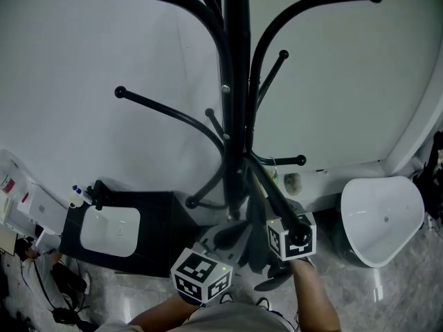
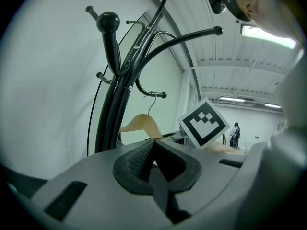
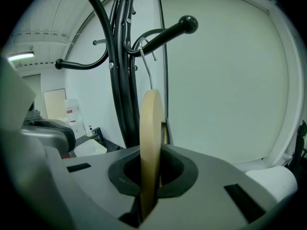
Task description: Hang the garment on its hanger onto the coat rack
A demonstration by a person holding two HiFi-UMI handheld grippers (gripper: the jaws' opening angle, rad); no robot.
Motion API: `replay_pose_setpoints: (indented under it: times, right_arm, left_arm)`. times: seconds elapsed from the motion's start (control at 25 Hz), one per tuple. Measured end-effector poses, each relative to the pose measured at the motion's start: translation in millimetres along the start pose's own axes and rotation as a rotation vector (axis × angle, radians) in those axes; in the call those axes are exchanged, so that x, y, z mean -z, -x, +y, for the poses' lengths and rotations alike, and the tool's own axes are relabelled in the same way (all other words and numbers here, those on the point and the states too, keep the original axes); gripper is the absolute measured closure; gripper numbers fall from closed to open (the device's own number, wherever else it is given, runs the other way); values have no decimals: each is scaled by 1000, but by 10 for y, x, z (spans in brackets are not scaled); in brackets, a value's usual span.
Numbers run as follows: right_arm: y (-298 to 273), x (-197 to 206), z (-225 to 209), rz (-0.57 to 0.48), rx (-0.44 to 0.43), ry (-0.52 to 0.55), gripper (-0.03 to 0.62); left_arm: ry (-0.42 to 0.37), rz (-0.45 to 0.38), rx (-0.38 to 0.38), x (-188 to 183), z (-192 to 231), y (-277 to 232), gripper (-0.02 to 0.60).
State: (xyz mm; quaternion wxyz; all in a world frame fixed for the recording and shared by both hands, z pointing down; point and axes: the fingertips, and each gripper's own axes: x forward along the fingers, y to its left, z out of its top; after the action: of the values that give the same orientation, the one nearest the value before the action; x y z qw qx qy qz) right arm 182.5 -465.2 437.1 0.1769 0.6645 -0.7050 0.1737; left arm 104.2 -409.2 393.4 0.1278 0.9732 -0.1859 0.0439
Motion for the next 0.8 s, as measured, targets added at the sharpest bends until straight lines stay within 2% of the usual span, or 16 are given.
replay_pose_setpoints:
  times: [0.2, 0.28, 0.44, 0.8]
  right_arm:
    - [-70, 39, 113, 8, -18, 38, 560]
    - [-42, 13, 123, -3, -3, 57, 528]
    - [117, -76, 103, -52, 48, 107, 514]
    - [254, -84, 128, -91, -6, 108, 514]
  left_arm:
    - [1, -4, -6, 40, 35, 48, 576]
    - [2, -5, -6, 52, 41, 54, 576]
    - [3, -7, -1, 66, -3, 74, 575]
    - [-5, -14, 3, 71, -166, 7, 575]
